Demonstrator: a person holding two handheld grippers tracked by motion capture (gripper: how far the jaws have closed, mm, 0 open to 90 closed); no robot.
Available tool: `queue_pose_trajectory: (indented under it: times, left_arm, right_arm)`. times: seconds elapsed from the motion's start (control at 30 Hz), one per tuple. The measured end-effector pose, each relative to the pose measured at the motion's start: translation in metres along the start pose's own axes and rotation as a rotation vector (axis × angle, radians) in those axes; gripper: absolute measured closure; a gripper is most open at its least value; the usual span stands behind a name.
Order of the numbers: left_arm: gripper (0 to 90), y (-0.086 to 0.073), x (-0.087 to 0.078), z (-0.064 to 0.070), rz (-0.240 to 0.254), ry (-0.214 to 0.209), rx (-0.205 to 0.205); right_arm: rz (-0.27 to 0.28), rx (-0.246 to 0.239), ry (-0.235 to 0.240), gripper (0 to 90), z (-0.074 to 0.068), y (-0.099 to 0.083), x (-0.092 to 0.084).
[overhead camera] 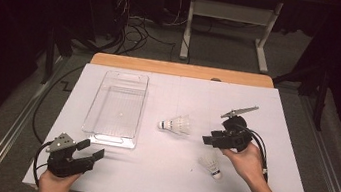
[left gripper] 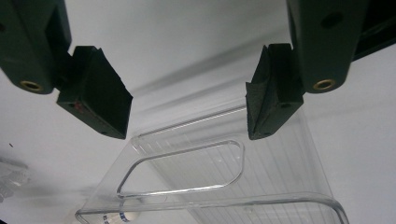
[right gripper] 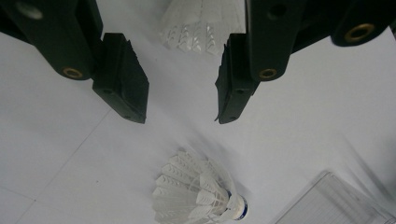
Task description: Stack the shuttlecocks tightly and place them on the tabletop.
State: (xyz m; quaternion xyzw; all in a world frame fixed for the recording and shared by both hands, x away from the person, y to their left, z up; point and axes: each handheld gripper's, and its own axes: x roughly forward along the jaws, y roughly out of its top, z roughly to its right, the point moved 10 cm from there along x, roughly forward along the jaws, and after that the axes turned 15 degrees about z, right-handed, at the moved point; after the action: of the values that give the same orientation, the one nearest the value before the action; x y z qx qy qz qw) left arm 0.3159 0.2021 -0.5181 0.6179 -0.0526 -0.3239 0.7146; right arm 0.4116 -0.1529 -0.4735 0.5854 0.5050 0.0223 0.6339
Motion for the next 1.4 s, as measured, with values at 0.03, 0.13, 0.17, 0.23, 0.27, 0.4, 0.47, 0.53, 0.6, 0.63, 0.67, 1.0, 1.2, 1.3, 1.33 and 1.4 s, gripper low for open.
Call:
queue_pose_trajectory:
  times: [0.03,0.13,0.17,0.23,0.27,0.4,0.47,0.53,0.6,0.63,0.67,1.0,1.2,1.3,1.33,1.4]
  left_arm:
    - [32.1,0.0,0.0,0.0,0.0,0.0,0.0]
    - [32.1,0.0,0.0,0.0,-0.001,0.0,0.001]
    - [32.1,0.0,0.0,0.0,0.0,0.001,0.001]
    - [32.1,0.0,0.0,0.0,-0.001,0.001,0.0]
    - [32.1,0.0,0.0,0.0,-0.001,0.001,0.001]
    - [32.1,0.0,0.001,0.001,-0.002,0.001,0.001]
    - [32.1,0.0,0.0,0.001,-0.001,0.0,0.001]
    - [32.1,0.0,0.0,0.001,-0.001,0.001,0.0]
    - [32.1,0.0,0.0,0.001,-0.002,0.001,0.001]
    - [32.1,0.0,0.001,0.001,-0.002,0.001,0.001]
    - [32.1,0.0,0.001,0.001,-0.002,0.001,0.001]
    - [32.0,0.0,0.0,0.001,0.0,-0.001,-0.001]
    - [31.9,0.0,0.001,0.001,0.0,-0.002,0.0]
    - [32.0,0.0,0.001,0.001,0.002,-0.002,0.0]
    - [32.0,0.0,0.001,0.0,0.001,-0.001,0.0]
    - [32.0,0.0,0.0,0.0,0.002,0.0,-0.001]
  right_arm:
    - [-0.002,0.004,0.001,54.5,-0.001,-0.001,-0.001]
    - [-0.005,0.004,0.006,54.7,-0.002,-0.004,-0.005]
    - [-0.006,0.0,0.009,54.8,-0.003,-0.005,-0.006]
    - [-0.013,-0.001,0.012,54.9,-0.003,-0.007,-0.008]
    - [-0.014,0.001,0.013,54.9,-0.004,-0.008,-0.009]
    - [-0.024,-0.006,0.018,55.1,-0.005,-0.011,-0.012]
    - [-0.026,-0.002,0.019,55.1,-0.006,-0.012,-0.013]
    - [-0.031,-0.009,0.023,55.1,-0.007,-0.013,-0.013]
    - [-0.035,-0.014,0.027,55.1,-0.008,-0.014,-0.012]
    - [-0.04,-0.011,0.028,55.1,-0.009,-0.014,-0.012]
    - [-0.042,-0.016,0.03,55.1,-0.01,-0.014,-0.012]
    - [-0.076,-0.03,0.07,55.8,-0.019,-0.018,-0.008]
    - [-0.099,-0.045,0.082,57.4,-0.022,-0.02,-0.006]
    - [-0.119,-0.049,0.089,58.1,-0.023,-0.023,-0.005]
    - [-0.126,-0.048,0.089,58.7,-0.023,-0.024,-0.004]
    - [-0.138,-0.061,0.091,60.0,-0.023,-0.025,-0.003]
